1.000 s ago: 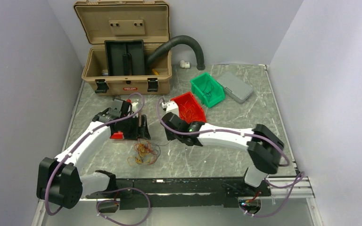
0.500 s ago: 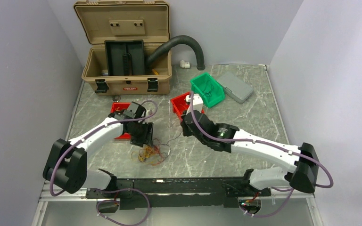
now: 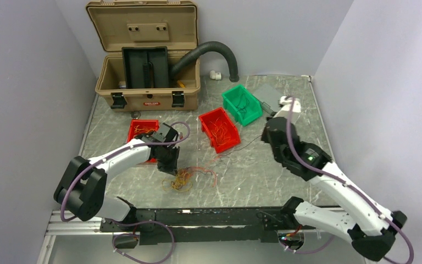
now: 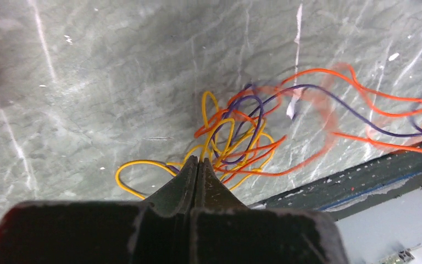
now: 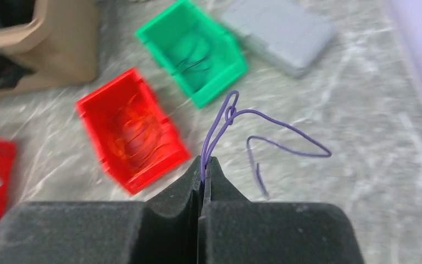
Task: Untangle the cables
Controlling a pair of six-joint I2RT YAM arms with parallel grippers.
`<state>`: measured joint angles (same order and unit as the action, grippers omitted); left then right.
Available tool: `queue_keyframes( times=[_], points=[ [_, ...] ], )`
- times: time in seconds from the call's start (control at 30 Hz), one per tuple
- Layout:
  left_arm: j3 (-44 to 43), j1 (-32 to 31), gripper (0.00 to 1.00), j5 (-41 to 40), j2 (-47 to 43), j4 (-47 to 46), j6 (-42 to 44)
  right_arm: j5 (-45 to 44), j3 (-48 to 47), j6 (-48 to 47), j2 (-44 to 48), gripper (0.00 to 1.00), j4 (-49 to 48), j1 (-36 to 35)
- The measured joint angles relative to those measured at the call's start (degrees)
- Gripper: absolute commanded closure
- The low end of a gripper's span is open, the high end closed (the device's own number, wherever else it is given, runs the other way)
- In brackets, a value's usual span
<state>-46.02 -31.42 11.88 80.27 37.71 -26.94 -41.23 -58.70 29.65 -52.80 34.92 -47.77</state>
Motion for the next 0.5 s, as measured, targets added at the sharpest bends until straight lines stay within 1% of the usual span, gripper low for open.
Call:
queue_keyframes(
  times=[0.07, 0.13, 0.27, 0.5],
  points=[
    [0.00, -0.04, 1.00, -1.11, 0.00, 0.02, -0.33, -1.36, -1.07, -1.57, 2.43, 1.00, 2.32, 4.96],
    [0.00, -0.04, 1.00, -2.29, 0.00, 0.11, -0.42, -2.43, -2.62, -3.37, 4.37, 1.00, 4.17, 7.89],
    [0.00, -0.02, 1.00, -3.65, 0.00, 0.24, -0.79, -5.66, -7.06, -6.40, 5.29, 1.00, 6.86, 10.03],
    [0.00, -0.02, 1.00, -6.73, -0.07, 1.27, -1.33, -16.52, -12.94, -9.18, 4.85, 1.00, 10.51, 11.85]
  ],
)
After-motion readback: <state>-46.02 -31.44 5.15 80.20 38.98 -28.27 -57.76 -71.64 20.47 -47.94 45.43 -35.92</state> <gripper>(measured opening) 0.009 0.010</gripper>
